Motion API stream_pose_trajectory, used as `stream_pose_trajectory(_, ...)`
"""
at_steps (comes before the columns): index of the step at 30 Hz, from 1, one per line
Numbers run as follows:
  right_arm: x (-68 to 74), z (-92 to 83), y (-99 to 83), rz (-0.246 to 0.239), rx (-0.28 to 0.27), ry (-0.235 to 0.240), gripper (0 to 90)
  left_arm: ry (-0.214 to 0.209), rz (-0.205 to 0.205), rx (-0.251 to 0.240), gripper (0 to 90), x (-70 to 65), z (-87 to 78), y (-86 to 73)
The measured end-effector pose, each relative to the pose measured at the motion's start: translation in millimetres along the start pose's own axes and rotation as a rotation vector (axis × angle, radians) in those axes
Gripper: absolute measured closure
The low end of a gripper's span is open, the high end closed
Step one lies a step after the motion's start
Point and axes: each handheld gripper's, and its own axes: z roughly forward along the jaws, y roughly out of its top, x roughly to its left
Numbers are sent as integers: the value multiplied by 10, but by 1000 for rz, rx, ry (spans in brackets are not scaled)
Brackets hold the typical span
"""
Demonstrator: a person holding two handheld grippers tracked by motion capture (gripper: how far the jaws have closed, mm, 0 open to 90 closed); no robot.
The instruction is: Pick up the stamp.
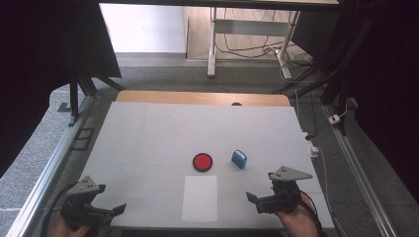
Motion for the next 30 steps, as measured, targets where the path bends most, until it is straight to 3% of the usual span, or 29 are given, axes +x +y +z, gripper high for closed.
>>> stream_pose_trajectory(16, -59, 256, 202, -4, 54, 4, 0, -3, -2, -2, 10, 3, 0, 0)
stream_pose_trajectory(30, -154, 517, 368, -17, 85, -20, 0, -6, -2, -3, 10, 7, -1, -1)
